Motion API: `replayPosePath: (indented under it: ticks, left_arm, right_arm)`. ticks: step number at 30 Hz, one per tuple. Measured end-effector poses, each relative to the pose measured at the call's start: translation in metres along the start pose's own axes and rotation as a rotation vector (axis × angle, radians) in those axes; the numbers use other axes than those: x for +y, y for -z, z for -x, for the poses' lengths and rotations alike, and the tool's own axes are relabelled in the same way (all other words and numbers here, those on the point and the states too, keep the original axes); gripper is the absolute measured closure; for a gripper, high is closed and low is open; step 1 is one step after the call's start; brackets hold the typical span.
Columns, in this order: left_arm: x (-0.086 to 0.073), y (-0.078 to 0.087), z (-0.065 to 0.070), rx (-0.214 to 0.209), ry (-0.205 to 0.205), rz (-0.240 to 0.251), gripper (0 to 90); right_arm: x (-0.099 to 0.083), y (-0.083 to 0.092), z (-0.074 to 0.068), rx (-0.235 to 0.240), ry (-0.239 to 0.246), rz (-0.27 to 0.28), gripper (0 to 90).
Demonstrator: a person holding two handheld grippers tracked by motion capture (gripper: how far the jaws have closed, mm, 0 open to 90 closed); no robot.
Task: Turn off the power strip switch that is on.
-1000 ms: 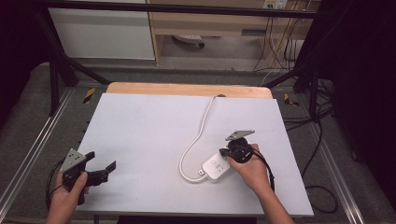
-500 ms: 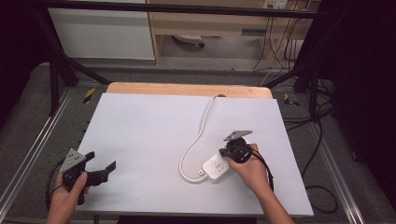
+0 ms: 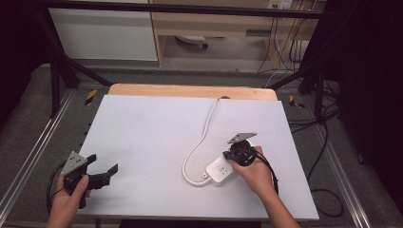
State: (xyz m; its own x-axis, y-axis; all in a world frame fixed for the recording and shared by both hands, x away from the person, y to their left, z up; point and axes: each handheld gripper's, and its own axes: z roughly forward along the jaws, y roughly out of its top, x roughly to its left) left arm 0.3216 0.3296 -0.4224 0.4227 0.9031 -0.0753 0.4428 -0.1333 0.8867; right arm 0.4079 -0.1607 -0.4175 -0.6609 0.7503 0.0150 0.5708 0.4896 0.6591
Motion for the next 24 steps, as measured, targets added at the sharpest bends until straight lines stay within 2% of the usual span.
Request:
replayPosePath:
  ticks: [12, 16, 24]
  left_arm:
    - [-0.0001, -0.0001, -0.0010, 0.001, -0.002, 0.001, 5.7]
    - [-0.0002, 0.0008, -0.0017, 0.004, -0.001, 0.001, 5.7]
    - [-0.0003, 0.0009, -0.0031, 0.005, -0.004, -0.002, 5.7]
  right_arm:
    - [-0.0018, 0.0005, -0.0010, -0.004, -0.008, 0.014, 90.0]
    - [-0.0021, 0.0008, -0.0020, -0.012, 0.003, 0.015, 90.0]
    - [-0.0026, 0.0016, -0.0001, -0.001, -0.006, 0.025, 90.0]
